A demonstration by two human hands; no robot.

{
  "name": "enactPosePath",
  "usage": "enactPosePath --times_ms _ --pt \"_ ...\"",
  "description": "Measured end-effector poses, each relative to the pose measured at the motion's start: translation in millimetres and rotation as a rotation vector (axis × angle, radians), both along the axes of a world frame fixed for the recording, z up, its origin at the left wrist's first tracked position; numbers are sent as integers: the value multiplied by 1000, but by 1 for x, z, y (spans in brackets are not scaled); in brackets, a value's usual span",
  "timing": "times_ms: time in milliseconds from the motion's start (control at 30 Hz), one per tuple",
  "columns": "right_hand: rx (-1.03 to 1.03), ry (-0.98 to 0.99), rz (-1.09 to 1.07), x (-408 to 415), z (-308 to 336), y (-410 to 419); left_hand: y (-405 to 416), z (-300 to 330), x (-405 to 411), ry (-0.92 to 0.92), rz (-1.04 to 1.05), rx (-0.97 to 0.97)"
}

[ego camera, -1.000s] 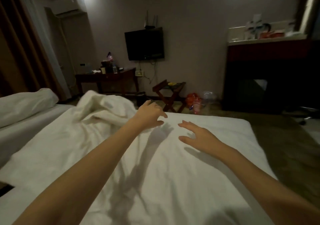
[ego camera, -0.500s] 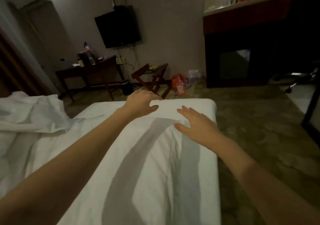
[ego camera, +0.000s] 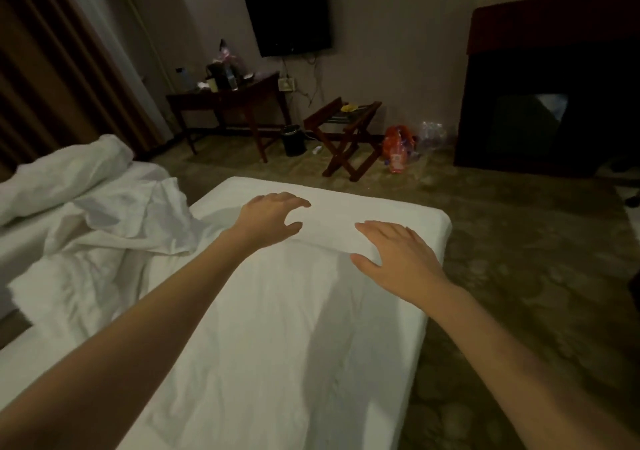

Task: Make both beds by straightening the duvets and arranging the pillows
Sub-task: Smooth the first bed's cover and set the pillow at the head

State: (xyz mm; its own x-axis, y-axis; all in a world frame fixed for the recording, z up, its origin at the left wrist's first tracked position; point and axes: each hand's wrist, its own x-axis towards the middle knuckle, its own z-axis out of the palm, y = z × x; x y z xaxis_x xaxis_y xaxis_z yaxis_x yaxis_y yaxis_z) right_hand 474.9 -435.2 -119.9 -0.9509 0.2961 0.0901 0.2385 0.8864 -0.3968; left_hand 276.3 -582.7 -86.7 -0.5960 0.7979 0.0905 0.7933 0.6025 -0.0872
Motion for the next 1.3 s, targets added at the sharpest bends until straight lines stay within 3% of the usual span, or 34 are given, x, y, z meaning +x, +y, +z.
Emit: enactPosePath --times_ms 300,633,1033,1300 --pt "100 -59 237 -87 70 -29 -97 28 -42 -82 234 72" --pt "31 -108 433 -191 40 -72 -176 -5 -84 -168 426 91" --pt "9 -143 761 -339 15 -99 -189 3 -134 -151 692 143" --pt "-47 -136 870 -408 28 -113 -201 24 -160 -185 808 157"
